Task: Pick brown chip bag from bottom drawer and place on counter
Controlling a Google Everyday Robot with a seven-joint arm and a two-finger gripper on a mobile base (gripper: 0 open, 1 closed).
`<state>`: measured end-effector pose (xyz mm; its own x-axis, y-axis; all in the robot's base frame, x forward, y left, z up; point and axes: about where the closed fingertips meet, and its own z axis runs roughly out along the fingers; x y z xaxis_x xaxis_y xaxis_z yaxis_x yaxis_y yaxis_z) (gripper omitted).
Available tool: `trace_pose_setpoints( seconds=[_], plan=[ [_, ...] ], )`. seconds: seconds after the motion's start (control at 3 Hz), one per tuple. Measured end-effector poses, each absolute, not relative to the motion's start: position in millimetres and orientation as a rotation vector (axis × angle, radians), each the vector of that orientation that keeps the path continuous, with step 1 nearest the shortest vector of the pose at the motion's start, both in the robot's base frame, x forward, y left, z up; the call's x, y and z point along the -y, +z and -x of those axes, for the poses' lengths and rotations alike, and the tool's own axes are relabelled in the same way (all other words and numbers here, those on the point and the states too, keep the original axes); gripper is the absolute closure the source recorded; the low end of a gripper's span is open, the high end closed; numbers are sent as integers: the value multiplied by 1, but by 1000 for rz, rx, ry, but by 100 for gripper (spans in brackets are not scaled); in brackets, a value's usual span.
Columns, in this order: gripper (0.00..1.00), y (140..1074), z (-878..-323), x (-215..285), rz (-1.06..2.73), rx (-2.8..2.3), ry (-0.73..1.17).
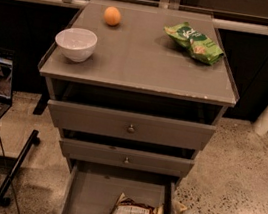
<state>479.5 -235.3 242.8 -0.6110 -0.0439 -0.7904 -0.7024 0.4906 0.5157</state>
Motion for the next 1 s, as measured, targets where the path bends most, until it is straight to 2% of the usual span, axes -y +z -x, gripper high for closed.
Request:
trace_pose_setpoints(
  seconds=[1.0],
  plan=[
    [0,209,-496,225,570,-1938,1217]
  ],
)
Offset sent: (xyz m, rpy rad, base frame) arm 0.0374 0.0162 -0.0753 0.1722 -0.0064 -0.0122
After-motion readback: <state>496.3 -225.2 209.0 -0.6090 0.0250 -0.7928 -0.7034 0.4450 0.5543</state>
